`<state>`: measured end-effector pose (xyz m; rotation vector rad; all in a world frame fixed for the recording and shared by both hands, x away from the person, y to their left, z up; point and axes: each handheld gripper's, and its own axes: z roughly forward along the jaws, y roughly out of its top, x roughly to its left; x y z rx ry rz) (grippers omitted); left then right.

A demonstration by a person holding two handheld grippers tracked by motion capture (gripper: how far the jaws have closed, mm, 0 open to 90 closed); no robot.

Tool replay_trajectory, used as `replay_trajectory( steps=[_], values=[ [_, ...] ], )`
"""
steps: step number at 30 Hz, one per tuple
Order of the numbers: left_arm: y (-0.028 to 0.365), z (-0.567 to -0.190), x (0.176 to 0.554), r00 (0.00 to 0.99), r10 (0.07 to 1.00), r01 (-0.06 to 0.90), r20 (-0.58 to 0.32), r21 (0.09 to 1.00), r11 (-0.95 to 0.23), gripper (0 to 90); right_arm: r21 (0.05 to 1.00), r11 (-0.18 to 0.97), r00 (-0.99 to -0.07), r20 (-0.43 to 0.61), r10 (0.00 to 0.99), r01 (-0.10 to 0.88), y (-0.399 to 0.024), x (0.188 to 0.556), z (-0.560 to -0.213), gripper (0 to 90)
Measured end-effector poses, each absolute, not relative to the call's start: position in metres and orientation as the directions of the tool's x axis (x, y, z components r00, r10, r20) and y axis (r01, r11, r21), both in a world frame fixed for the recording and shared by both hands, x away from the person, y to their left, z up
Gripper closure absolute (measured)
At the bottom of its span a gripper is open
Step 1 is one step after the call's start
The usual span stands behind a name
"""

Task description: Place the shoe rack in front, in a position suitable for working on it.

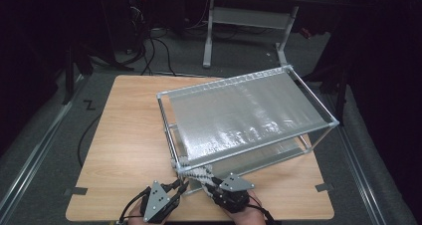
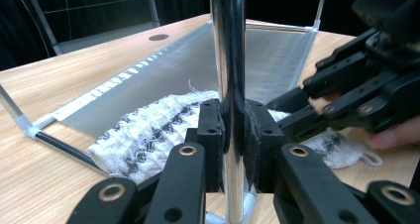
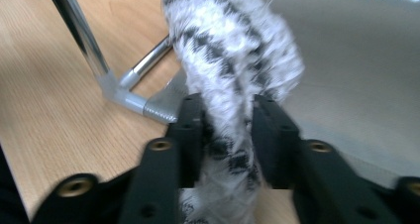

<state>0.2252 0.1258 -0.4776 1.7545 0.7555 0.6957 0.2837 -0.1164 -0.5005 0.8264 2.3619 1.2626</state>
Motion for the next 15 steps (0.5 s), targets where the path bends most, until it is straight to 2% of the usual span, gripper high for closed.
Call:
replay_trajectory(
  steps=[3, 5, 8, 10, 15],
  values=[
    [0.128, -0.477, 0.224, 0.626, 0.774, 0.159, 0.095, 0.956, -0.246, 79.0, 0.849, 0.426, -0.759, -0.045, 0.649, 0.314, -0.110, 0.287, -0.501, 74.7],
    [0.130, -0.478, 0.223, 0.625, 0.775, 0.161, 0.092, 0.957, -0.243, 79.1, 0.863, 0.387, -0.753, -0.012, 0.657, 0.324, -0.110, 0.289, -0.498, 75.6],
    [0.131, -0.478, 0.221, 0.624, 0.776, 0.160, 0.092, 0.957, -0.241, 79.0, 0.901, 0.323, -0.795, 0.038, 0.605, 0.289, -0.110, 0.285, -0.487, 75.3],
    [0.131, -0.478, 0.221, 0.621, 0.778, 0.160, 0.091, 0.957, -0.240, 79.0, 0.899, 0.315, -0.812, 0.071, 0.579, 0.303, -0.105, 0.282, -0.486, 73.3],
    [0.131, -0.478, 0.220, 0.614, 0.784, 0.161, 0.094, 0.957, -0.240, 78.9, 0.868, 0.387, -0.845, 0.067, 0.531, 0.311, -0.087, 0.281, -0.498, 61.8]
  ],
)
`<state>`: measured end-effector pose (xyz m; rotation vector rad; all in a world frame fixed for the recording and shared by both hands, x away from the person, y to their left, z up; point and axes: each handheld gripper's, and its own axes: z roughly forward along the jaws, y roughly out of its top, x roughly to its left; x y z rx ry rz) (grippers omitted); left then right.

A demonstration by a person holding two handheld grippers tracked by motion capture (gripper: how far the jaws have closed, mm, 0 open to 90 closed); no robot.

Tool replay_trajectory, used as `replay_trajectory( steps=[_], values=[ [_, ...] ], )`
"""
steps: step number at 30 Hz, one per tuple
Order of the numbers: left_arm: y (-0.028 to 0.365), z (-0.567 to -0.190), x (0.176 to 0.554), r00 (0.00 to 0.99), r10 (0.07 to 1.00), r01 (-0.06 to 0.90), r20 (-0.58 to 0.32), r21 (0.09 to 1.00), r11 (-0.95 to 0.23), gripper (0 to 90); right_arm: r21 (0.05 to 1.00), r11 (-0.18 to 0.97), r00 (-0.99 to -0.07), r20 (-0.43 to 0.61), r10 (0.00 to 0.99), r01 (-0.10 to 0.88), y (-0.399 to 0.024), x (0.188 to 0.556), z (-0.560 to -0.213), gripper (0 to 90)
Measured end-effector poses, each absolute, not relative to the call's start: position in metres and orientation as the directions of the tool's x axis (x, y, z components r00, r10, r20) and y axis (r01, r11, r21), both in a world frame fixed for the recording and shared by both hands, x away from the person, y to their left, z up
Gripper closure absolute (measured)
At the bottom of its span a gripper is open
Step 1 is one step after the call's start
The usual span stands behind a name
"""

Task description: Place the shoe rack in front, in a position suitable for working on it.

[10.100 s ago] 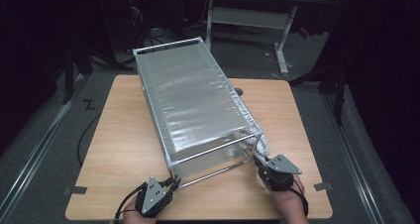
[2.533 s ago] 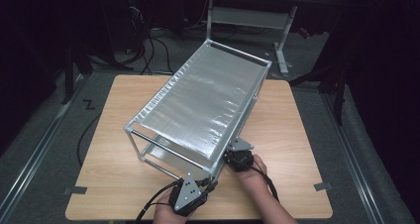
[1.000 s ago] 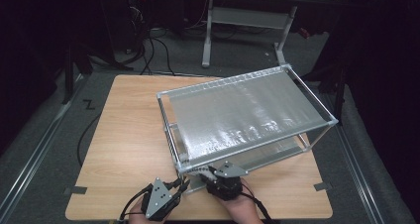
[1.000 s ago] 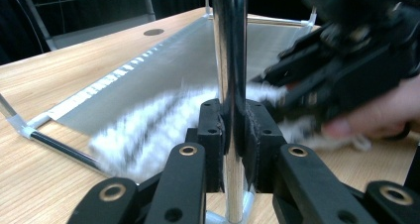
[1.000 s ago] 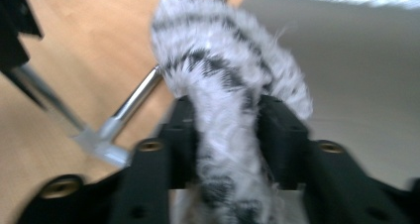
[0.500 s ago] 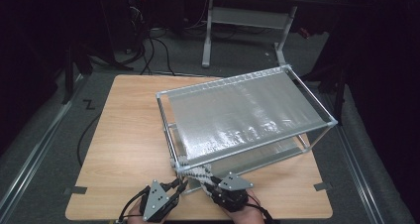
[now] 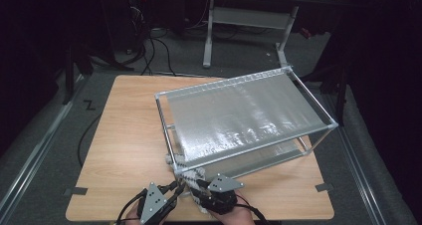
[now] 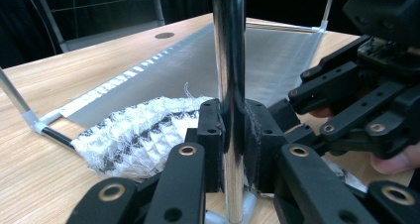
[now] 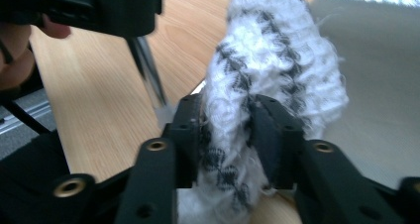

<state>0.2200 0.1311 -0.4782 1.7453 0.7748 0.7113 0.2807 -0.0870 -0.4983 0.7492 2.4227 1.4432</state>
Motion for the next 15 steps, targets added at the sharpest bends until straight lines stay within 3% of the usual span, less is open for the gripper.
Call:
replay_trajectory(
  steps=[3, 6, 11, 15],
  values=[
    [0.132, -0.478, 0.219, 0.611, 0.786, 0.160, 0.096, 0.957, -0.241, 78.8, 0.906, 0.341, -0.832, 0.023, 0.554, 0.252, -0.087, 0.279, -0.491, 61.7],
    [0.132, -0.479, 0.219, 0.610, 0.787, 0.160, 0.096, 0.957, -0.241, 78.8, 0.921, 0.324, -0.812, -0.015, 0.584, 0.216, -0.088, 0.281, -0.489, 69.7],
    [0.132, -0.479, 0.219, 0.609, 0.787, 0.160, 0.096, 0.957, -0.241, 78.7, 0.852, 0.448, -0.779, -0.078, 0.622, 0.272, -0.079, 0.293, -0.504, 72.7],
    [0.132, -0.479, 0.219, 0.610, 0.786, 0.159, 0.099, 0.957, -0.244, 78.6, 0.833, 0.456, -0.732, -0.093, 0.675, 0.315, -0.089, 0.303, -0.505, 73.1]
  ],
)
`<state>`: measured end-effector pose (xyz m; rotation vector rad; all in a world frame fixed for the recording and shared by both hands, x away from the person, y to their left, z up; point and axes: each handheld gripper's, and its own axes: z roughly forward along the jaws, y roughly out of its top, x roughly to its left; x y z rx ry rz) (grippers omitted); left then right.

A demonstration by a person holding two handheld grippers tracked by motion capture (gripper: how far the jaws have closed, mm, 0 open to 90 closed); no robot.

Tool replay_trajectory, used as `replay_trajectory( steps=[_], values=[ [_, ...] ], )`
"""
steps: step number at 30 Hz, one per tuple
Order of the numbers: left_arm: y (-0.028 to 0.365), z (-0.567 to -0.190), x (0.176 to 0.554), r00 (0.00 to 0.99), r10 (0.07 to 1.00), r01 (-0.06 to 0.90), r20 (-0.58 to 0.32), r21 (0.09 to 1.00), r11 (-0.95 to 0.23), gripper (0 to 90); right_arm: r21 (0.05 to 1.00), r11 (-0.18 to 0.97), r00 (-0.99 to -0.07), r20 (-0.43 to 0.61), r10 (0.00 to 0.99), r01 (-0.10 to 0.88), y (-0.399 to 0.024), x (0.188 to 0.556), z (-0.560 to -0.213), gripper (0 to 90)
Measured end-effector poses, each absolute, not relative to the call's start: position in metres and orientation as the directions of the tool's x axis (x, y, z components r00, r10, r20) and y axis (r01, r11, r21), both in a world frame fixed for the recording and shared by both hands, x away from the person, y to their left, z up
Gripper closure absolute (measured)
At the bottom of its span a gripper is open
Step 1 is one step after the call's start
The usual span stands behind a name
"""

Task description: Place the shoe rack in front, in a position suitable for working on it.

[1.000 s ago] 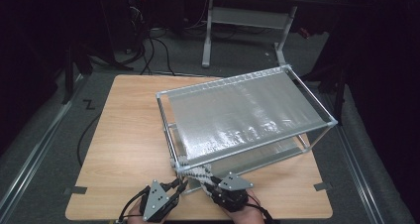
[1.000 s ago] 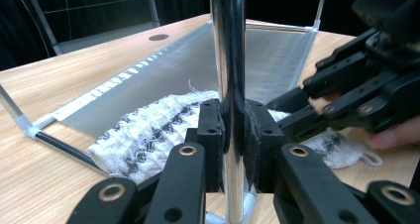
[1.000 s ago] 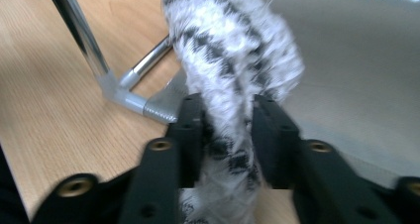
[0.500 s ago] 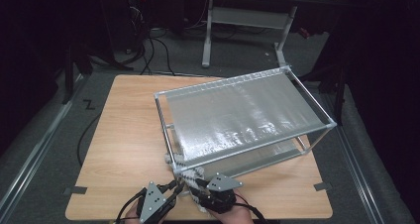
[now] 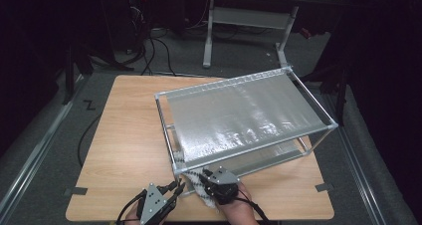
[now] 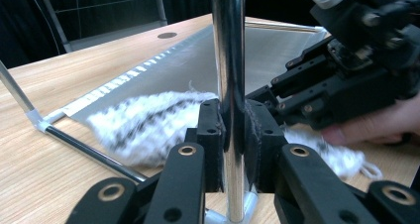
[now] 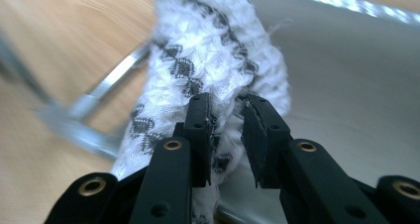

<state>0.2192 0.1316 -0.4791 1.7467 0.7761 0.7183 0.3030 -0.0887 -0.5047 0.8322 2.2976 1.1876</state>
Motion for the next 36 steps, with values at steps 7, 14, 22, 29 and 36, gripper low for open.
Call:
replay_trajectory(
  steps=[7, 14, 22, 29, 36],
  values=[
    [0.131, -0.479, 0.219, 0.610, 0.785, 0.158, 0.106, 0.955, -0.252, 78.5, 0.857, 0.424, -0.711, -0.101, 0.696, 0.293, -0.102, 0.304, -0.497, 66.8],
    [0.130, -0.480, 0.220, 0.609, 0.786, 0.159, 0.106, 0.954, -0.252, 78.3, 0.845, 0.413, -0.744, -0.027, 0.668, 0.340, -0.098, 0.303, -0.502, 55.4],
    [0.131, -0.480, 0.220, 0.611, 0.784, 0.160, 0.108, 0.953, -0.256, 78.3, 0.863, 0.432, -0.803, -0.055, 0.594, 0.261, -0.077, 0.282, -0.498, 52.9],
    [0.130, -0.480, 0.220, 0.610, 0.785, 0.161, 0.109, 0.953, -0.257, 78.3, 0.827, 0.466, -0.815, -0.016, 0.579, 0.315, -0.066, 0.281, -0.505, 55.9],
    [0.131, -0.480, 0.220, 0.612, 0.783, 0.160, 0.111, 0.952, -0.260, 78.4, 0.822, 0.466, -0.805, -0.016, 0.594, 0.328, -0.070, 0.284, -0.504, 64.8]
  ],
)
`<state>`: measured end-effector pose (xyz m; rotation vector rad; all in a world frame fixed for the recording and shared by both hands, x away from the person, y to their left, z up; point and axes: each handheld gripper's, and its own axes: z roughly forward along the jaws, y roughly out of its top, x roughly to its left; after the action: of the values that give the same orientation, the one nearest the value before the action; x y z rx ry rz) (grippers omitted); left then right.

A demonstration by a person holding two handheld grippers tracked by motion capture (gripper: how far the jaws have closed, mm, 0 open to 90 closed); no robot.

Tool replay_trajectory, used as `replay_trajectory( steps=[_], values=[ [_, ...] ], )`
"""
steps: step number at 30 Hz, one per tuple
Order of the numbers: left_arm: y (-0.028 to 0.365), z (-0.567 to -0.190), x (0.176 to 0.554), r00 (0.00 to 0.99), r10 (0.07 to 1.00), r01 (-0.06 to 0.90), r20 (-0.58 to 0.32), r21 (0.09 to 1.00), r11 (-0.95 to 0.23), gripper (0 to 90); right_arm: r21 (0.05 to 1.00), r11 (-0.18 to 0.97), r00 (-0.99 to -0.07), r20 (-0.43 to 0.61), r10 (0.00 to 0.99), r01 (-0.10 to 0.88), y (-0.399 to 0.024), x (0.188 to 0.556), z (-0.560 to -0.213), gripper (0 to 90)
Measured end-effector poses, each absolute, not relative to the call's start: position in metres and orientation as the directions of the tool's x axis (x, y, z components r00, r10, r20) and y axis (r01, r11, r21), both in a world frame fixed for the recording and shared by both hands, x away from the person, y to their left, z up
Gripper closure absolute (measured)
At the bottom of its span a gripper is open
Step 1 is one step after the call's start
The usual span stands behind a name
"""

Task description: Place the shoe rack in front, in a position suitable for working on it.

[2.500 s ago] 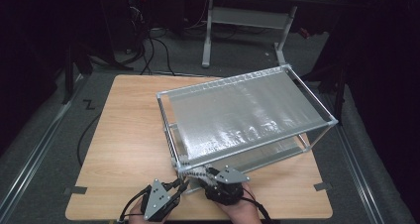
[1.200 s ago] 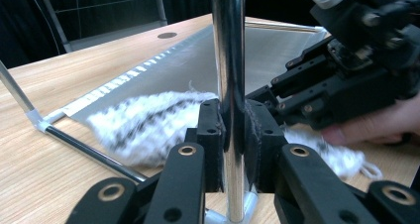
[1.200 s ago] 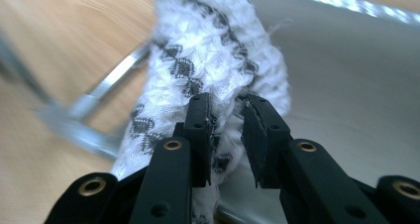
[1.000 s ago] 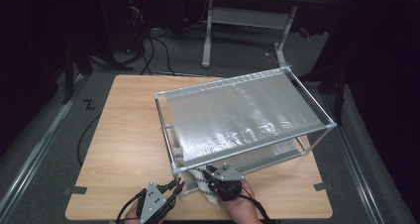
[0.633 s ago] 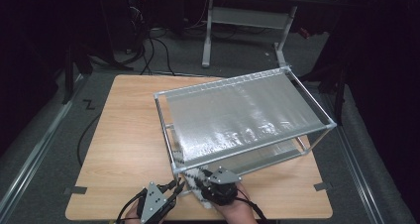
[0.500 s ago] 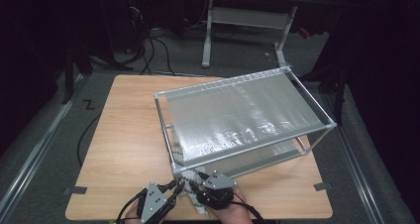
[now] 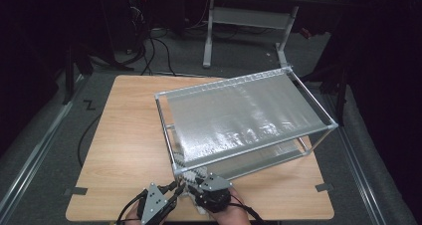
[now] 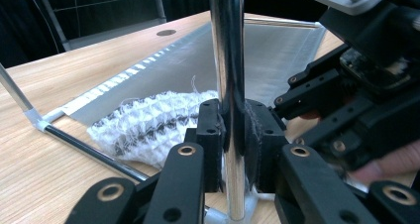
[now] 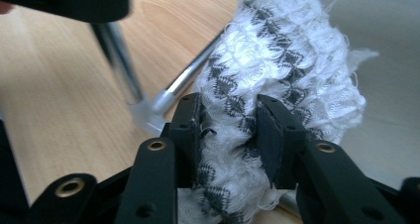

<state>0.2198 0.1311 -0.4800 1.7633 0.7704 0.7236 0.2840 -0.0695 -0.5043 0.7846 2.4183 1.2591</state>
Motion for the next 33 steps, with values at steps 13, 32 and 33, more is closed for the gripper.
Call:
replay_trajectory(
  steps=[13, 32, 33],
  values=[
    [0.133, -0.479, 0.220, 0.626, 0.771, 0.161, 0.116, 0.948, -0.273, 78.7, 0.807, 0.440, -0.706, -0.040, 0.707, 0.394, -0.115, 0.312, -0.505, 66.4],
    [0.134, -0.479, 0.223, 0.635, 0.769, 0.183, 0.080, 0.951, -0.250, 79.8, 0.800, 0.337, -0.485, -0.066, 0.872, 0.497, -0.224, 0.357, -0.504, 65.8],
    [0.134, -0.478, 0.223, 0.636, 0.768, 0.185, 0.082, 0.949, -0.254, 79.9, 0.800, 0.329, -0.472, -0.065, 0.879, 0.502, -0.230, 0.358, -0.504, 65.6]
  ],
)
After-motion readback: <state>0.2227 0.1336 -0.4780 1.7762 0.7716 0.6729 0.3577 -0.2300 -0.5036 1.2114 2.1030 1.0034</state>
